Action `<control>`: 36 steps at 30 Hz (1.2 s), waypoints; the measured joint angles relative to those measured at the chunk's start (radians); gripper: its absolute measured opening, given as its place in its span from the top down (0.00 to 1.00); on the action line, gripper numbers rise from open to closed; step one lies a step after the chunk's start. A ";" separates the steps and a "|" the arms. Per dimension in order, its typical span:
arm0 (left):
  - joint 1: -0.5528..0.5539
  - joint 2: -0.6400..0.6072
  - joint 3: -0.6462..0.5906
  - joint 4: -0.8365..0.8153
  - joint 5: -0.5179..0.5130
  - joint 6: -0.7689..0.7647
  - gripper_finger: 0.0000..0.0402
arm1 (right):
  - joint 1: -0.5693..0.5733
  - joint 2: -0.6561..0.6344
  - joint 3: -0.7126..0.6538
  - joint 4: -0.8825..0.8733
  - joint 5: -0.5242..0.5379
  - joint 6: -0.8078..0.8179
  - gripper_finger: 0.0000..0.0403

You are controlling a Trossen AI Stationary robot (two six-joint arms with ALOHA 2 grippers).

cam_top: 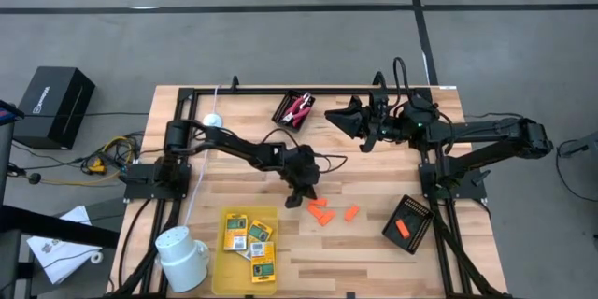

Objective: Pick & Place School Supplies
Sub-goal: Put the orange eraser into the bottom black bin

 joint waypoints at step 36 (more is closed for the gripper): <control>0.104 0.063 0.015 -0.005 0.002 -0.012 0.99 | 0.000 0.000 0.000 0.002 0.000 0.000 0.84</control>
